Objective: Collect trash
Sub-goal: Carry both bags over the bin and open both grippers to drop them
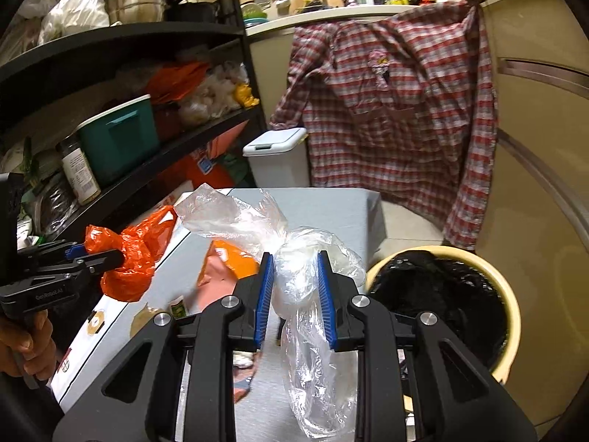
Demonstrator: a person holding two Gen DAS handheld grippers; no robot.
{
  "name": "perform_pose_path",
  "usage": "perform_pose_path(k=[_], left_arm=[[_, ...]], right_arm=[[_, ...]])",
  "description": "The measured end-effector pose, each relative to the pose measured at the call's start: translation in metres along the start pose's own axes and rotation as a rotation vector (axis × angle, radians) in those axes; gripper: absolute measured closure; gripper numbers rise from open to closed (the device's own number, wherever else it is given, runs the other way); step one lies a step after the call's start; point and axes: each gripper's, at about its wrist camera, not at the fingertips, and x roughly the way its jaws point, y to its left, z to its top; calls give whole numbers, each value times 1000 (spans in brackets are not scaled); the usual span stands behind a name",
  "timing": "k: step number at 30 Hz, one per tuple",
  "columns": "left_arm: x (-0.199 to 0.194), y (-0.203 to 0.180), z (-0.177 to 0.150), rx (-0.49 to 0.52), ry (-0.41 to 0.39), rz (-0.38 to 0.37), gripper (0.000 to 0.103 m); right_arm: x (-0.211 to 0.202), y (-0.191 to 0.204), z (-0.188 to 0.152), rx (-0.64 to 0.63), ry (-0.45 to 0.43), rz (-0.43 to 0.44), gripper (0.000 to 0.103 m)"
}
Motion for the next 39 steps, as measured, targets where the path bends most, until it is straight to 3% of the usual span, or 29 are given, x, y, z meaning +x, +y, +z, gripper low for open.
perform_pose_path(k=[20, 28, 39], left_arm=[[-5, -38, 18, 66, -58, -27, 67], [-2, -73, 42, 56, -106, -105, 66], [37, -136, 60, 57, -83, -198, 66]], right_arm=[[-22, -50, 8, 91, -31, -102, 78], [-27, -78, 16, 97, -73, -195, 78], [-33, -129, 23, 175, -90, -277, 78]])
